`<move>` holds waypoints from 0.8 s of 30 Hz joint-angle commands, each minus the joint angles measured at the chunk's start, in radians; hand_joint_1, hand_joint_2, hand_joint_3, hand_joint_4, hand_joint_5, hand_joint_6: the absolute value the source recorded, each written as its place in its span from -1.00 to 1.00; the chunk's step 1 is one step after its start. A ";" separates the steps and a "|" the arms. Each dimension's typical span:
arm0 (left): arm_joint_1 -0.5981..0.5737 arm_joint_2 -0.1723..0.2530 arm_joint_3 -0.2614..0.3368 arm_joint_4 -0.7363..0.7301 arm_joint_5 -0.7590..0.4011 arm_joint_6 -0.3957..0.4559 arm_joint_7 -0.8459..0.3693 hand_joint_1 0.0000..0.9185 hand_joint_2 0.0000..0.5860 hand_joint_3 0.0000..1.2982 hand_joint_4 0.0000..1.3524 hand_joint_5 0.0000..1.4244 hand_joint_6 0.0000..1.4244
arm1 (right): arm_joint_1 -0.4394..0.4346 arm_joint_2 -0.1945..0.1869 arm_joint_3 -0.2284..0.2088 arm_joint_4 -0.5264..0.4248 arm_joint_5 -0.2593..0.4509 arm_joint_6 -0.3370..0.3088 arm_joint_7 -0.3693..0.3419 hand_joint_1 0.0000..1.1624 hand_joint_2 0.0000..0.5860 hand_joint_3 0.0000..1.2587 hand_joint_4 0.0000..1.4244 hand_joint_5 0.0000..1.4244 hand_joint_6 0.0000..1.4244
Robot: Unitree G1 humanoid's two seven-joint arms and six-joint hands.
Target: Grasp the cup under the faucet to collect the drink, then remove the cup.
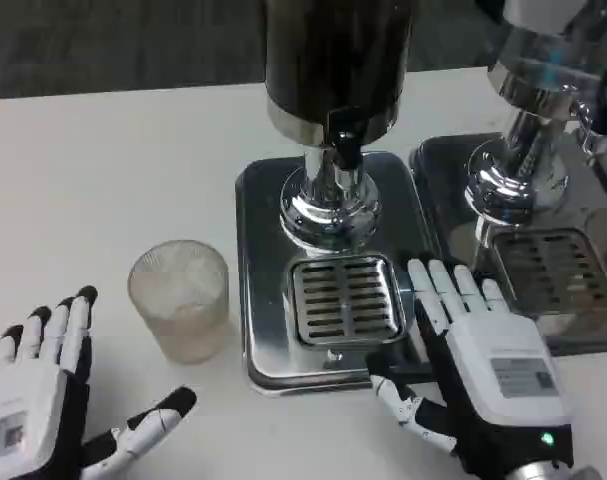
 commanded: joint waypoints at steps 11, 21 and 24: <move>-0.011 0.007 -0.004 -0.001 0.012 -0.007 0.000 -1.00 -0.85 -1.00 -1.00 -1.00 -1.00 | -0.008 0.003 -0.008 0.007 0.016 -0.005 -0.009 -0.46 0.42 -1.00 -1.00 -1.00 -1.00; -0.050 0.022 0.027 0.001 -0.057 -0.038 -0.025 -1.00 -1.00 -1.00 -1.00 -1.00 -1.00 | -0.018 0.004 -0.013 0.018 0.019 0.000 -0.008 -0.46 0.42 -1.00 -1.00 -1.00 -1.00; -0.081 0.032 0.047 0.026 -0.101 -0.076 -0.018 -1.00 -1.00 -1.00 -1.00 -1.00 -1.00 | -0.026 0.015 -0.011 0.028 0.013 0.009 -0.011 -0.46 0.42 -1.00 -1.00 -1.00 -1.00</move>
